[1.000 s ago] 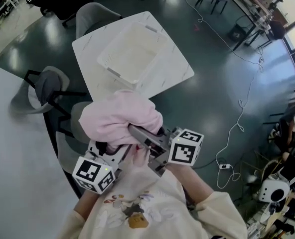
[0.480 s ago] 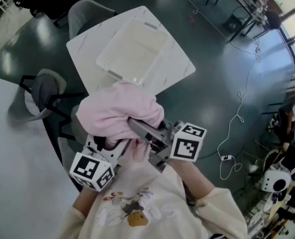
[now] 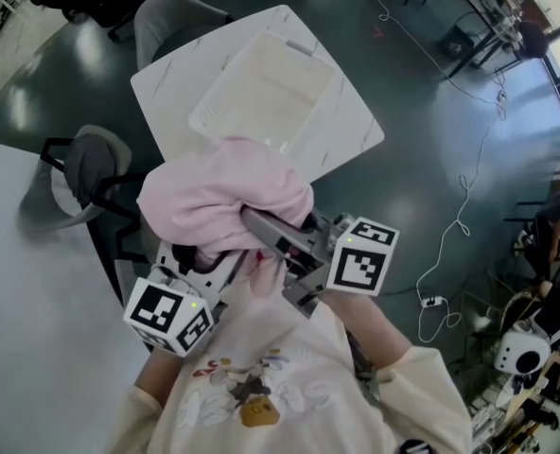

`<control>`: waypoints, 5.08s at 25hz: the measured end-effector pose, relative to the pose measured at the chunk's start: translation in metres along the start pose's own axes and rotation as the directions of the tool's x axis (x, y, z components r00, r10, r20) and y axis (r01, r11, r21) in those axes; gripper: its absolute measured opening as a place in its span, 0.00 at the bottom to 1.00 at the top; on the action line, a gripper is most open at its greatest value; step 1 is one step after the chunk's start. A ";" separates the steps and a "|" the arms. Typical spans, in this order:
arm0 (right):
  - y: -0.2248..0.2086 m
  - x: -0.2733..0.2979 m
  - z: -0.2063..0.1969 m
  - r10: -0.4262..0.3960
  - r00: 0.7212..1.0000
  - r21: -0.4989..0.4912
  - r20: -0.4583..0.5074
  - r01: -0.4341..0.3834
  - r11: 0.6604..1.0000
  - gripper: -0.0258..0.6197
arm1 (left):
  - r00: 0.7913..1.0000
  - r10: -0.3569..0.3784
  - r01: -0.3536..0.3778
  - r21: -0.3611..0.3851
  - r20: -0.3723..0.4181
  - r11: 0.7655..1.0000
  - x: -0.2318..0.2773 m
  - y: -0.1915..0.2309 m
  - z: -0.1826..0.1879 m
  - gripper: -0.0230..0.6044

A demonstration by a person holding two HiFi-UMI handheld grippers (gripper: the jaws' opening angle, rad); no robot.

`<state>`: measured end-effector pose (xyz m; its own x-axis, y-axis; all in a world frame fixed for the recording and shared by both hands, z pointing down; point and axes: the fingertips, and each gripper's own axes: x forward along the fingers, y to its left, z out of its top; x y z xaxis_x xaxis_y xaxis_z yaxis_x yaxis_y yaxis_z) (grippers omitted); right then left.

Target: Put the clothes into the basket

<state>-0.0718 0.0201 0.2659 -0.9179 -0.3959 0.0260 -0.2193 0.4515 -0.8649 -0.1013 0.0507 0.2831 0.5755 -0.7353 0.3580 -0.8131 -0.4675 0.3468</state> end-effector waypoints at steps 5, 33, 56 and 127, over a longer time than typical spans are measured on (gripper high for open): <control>-0.015 0.020 0.035 0.010 1.000 0.000 -0.009 -0.010 1.000 0.32 | 1.000 0.012 -0.012 -0.005 0.004 1.000 0.028 0.021 0.024 0.48; -0.175 0.100 0.180 -0.022 0.992 0.054 -0.124 0.029 0.998 0.32 | 0.997 0.073 -0.076 -0.144 -0.031 0.987 0.218 0.134 0.071 0.48; -0.291 0.128 0.168 -0.190 0.967 0.116 -0.168 0.211 0.971 0.32 | 0.985 0.108 -0.141 -0.257 -0.136 0.956 0.290 0.199 0.006 0.48; -0.520 0.124 0.125 -0.749 0.617 0.267 -0.240 0.784 0.560 0.33 | 0.852 0.147 -0.360 -0.359 -0.502 0.861 0.414 0.290 -0.126 0.46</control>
<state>-0.0303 -0.3635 0.6567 -0.4815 -0.3910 0.7844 -0.7543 -0.2708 -0.5981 -0.0874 -0.3273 0.6415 0.4152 -0.4489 0.7913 -0.8759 0.0379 0.4811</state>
